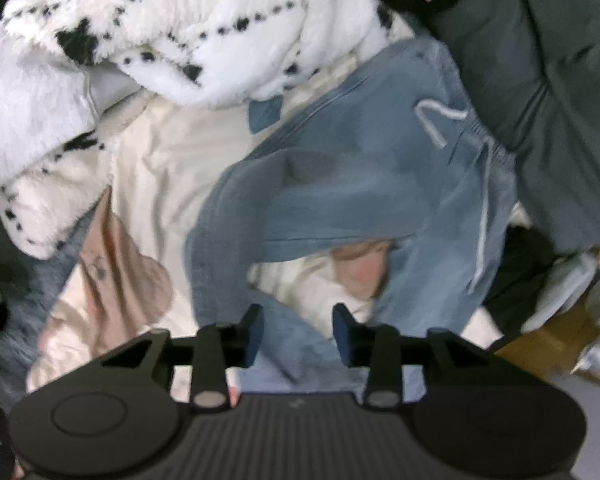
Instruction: Fold clothes
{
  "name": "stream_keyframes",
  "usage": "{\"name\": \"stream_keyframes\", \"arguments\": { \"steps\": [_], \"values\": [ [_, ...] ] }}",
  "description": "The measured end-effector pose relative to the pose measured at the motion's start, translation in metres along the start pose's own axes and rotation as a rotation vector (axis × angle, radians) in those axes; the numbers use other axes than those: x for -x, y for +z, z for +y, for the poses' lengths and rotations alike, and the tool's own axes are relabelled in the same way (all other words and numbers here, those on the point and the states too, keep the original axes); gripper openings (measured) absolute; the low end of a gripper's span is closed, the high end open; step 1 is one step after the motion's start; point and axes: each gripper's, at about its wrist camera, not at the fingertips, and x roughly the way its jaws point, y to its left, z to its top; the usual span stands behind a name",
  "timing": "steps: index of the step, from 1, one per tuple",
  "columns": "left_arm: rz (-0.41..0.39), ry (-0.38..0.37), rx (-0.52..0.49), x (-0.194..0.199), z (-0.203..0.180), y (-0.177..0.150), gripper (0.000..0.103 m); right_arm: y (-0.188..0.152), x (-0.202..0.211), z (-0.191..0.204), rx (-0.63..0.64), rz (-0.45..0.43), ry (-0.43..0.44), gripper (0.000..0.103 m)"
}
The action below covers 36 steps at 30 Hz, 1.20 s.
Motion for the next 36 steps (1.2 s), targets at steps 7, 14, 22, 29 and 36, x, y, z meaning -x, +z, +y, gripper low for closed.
{"name": "stream_keyframes", "arguments": {
  "steps": [7, 14, 22, 29, 36],
  "values": [
    [-0.045, -0.054, 0.129, 0.02, -0.005, -0.012, 0.046, -0.014, 0.053, -0.005, 0.189, -0.013, -0.12, 0.047],
    [-0.129, 0.057, 0.002, 0.042, -0.014, -0.032, 0.046, -0.028, 0.092, -0.067, 0.257, 0.001, -0.185, 0.047],
    [-0.154, 0.246, -0.2, 0.039, -0.012, -0.091, 0.046, -0.054, 0.136, -0.135, 0.431, 0.064, -0.208, 0.047],
    [-0.119, 0.285, -0.195, 0.009, 0.018, -0.153, 0.046, -0.084, 0.146, -0.17, 0.515, 0.079, -0.22, 0.047],
    [-0.073, 0.26, -0.181, -0.048, 0.049, -0.195, 0.046, -0.106, 0.13, -0.19, 0.497, 0.074, -0.197, 0.047]
  ]
}}
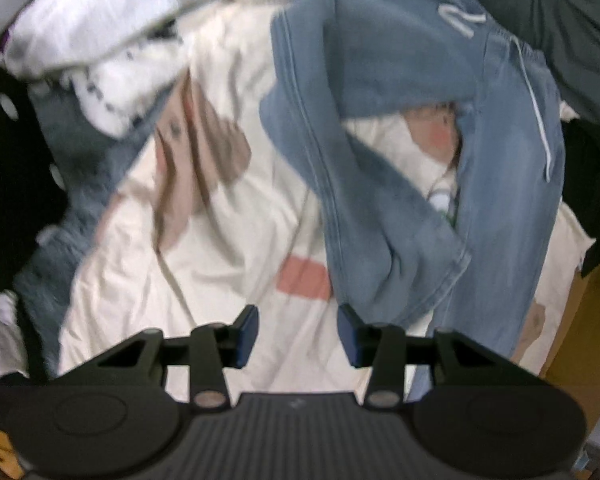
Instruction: Fold clothes
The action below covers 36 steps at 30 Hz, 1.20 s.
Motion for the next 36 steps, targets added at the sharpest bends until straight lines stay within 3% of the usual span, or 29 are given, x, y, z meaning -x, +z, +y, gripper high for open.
{"name": "stream_keyframes", "arguments": {
  "steps": [12, 19, 22, 23, 24, 25, 32, 36],
  "values": [
    [0.03, -0.115, 0.083, -0.115, -0.014, -0.046, 0.047, -0.001, -0.043, -0.004, 0.013, -0.04, 0.014, 0.047],
    [0.032, -0.182, 0.167, -0.151, -0.02, -0.056, 0.047, 0.008, -0.059, -0.001, 0.028, -0.052, 0.033, 0.047],
    [0.033, -0.198, 0.175, -0.158, -0.023, -0.058, 0.042, 0.013, -0.062, 0.001, 0.026, -0.054, 0.038, 0.047],
    [0.033, -0.203, 0.176, -0.16, -0.024, -0.058, 0.034, 0.015, -0.063, 0.001, 0.026, -0.053, 0.04, 0.047],
    [0.031, -0.217, 0.185, -0.162, -0.024, -0.058, 0.016, 0.018, -0.064, 0.002, 0.027, -0.054, 0.041, 0.047],
    [0.033, -0.225, 0.196, -0.163, -0.024, -0.058, 0.011, 0.022, -0.065, 0.004, 0.03, -0.054, 0.042, 0.047],
    [0.024, -0.199, 0.176, -0.141, -0.015, -0.063, 0.01, 0.054, -0.072, 0.026, 0.079, -0.054, 0.06, 0.047],
    [0.049, -0.166, 0.17, -0.126, 0.004, -0.068, 0.01, 0.075, -0.08, 0.058, 0.141, -0.049, 0.089, 0.047]
  ]
}}
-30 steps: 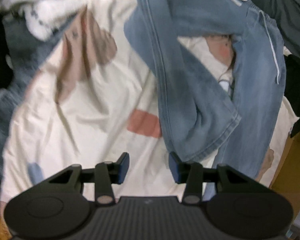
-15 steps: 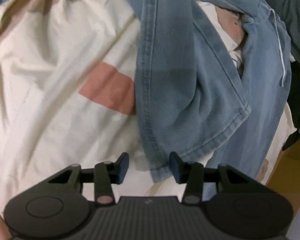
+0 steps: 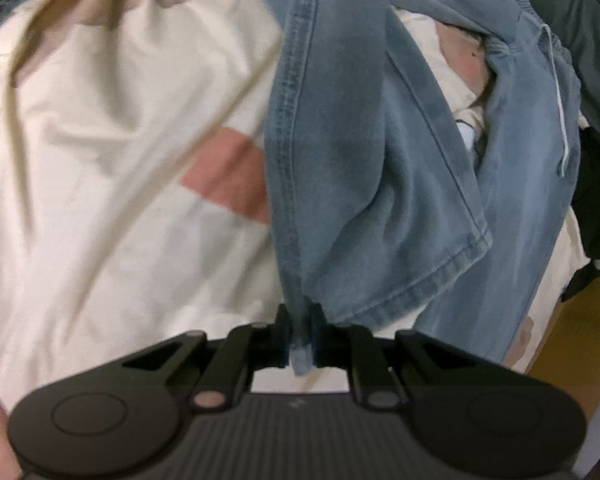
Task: Fold clothes
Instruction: 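Pinch a leg hem with the left tool while the right tool pinches the other hem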
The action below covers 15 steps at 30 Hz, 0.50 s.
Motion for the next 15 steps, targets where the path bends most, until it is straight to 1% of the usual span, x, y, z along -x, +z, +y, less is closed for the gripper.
{"name": "stream_keyframes", "arguments": {
  "steps": [4, 8, 13, 15],
  "values": [
    [0.005, 0.038, -0.02, 0.016, 0.021, -0.002, 0.01, 0.02, -0.017, 0.03, 0.051, 0.012, 0.033, 0.047],
    [0.006, 0.059, -0.018, 0.031, 0.047, -0.003, 0.009, 0.035, -0.037, 0.06, 0.105, 0.035, 0.065, 0.047],
    [0.005, 0.08, -0.021, 0.045, 0.077, -0.002, 0.009, 0.034, -0.069, 0.096, 0.213, 0.103, 0.098, 0.047],
    [0.006, 0.084, -0.022, 0.049, 0.088, -0.002, 0.009, 0.034, -0.08, 0.105, 0.242, 0.128, 0.091, 0.047]
  ]
}}
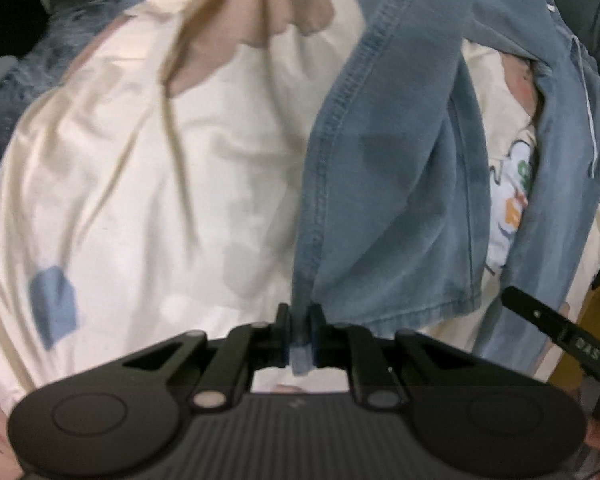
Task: Fold clothes
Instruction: 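Pinch a leg hem with the left tool while the right tool pinches the other hem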
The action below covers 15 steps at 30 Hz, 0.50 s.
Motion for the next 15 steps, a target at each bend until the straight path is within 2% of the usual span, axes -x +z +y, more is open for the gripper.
{"name": "stream_keyframes", "arguments": {
  "steps": [6, 15],
  "values": [
    [-0.005, 0.004, 0.015, 0.007, 0.026, -0.002, 0.009, 0.007, -0.017, 0.012, 0.014, 0.054, 0.053, 0.047],
    [0.005, 0.007, 0.006, 0.014, 0.04, -0.004, 0.009, 0.011, -0.039, 0.04, 0.041, 0.107, 0.119, 0.047]
  ]
}}
